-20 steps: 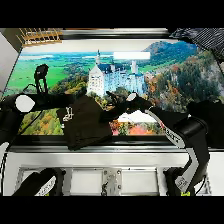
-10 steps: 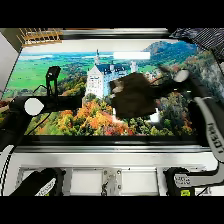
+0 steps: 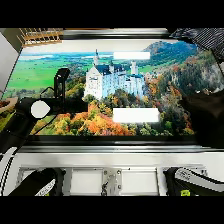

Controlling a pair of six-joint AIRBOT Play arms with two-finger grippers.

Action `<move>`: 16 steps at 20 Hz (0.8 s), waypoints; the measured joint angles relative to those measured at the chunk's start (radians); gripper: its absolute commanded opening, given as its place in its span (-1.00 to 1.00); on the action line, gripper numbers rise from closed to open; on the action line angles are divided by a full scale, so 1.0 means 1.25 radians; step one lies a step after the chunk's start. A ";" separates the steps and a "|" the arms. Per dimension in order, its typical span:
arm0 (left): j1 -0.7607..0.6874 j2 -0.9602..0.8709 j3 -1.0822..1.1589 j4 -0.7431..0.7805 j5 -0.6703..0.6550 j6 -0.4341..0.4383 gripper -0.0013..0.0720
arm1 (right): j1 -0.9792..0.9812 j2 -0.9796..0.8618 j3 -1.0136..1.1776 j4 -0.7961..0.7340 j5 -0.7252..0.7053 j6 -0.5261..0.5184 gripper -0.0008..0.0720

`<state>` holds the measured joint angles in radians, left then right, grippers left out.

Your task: Fold the clothes and pants, and hang the long-sleeved shirts on hangers.

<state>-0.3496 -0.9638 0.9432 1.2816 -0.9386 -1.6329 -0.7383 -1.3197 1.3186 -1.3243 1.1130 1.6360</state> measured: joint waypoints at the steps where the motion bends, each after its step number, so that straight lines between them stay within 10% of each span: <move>1: -0.001 0.000 0.000 0.000 0.000 0.000 -0.96 | -0.023 0.011 -0.004 -0.002 0.002 0.007 -0.93; 16: -0.002 0.000 0.000 -0.001 -0.003 0.001 -0.96 | -0.076 0.145 -0.246 -0.201 0.034 0.179 -0.93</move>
<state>-0.3527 -0.9638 0.9432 1.2804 -0.9421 -1.6321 -0.8333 -1.1385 1.0111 -1.5757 1.1561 1.8591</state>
